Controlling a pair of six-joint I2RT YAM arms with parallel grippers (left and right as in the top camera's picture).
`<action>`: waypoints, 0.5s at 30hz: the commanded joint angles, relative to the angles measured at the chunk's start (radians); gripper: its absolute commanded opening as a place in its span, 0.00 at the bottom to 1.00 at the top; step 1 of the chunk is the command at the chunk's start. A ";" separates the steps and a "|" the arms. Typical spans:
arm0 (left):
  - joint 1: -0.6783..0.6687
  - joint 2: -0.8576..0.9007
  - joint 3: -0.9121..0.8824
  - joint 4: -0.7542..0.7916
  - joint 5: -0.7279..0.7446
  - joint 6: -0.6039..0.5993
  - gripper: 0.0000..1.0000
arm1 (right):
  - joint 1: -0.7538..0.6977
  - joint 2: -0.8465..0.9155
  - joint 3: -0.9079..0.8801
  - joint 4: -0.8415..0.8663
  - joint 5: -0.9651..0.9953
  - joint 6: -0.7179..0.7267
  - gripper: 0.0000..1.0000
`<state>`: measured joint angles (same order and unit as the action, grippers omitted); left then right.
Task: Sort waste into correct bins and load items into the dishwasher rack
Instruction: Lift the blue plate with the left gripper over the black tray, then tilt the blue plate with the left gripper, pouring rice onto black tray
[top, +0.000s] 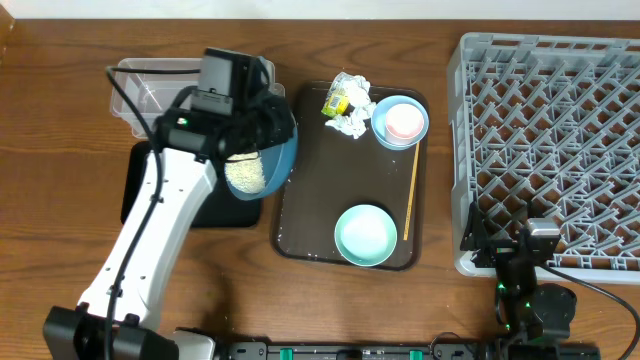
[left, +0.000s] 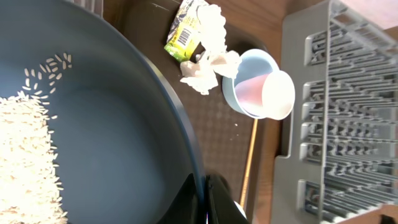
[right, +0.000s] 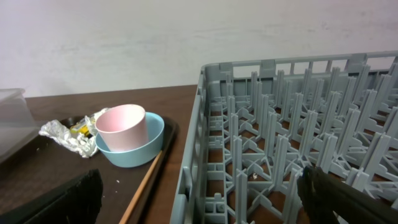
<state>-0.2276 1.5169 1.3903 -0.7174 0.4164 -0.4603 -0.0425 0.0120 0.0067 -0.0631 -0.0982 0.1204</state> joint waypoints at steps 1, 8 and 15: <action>0.051 -0.008 0.005 0.004 0.102 0.018 0.06 | -0.013 -0.006 -0.001 -0.004 -0.007 -0.013 0.99; 0.126 -0.008 -0.018 0.019 0.223 0.021 0.06 | -0.013 -0.006 -0.001 -0.004 -0.007 -0.013 0.99; 0.183 -0.008 -0.088 0.057 0.299 0.021 0.06 | -0.013 -0.006 -0.001 -0.004 -0.007 -0.013 0.99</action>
<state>-0.0681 1.5169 1.3140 -0.6720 0.6498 -0.4515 -0.0425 0.0120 0.0067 -0.0631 -0.0986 0.1204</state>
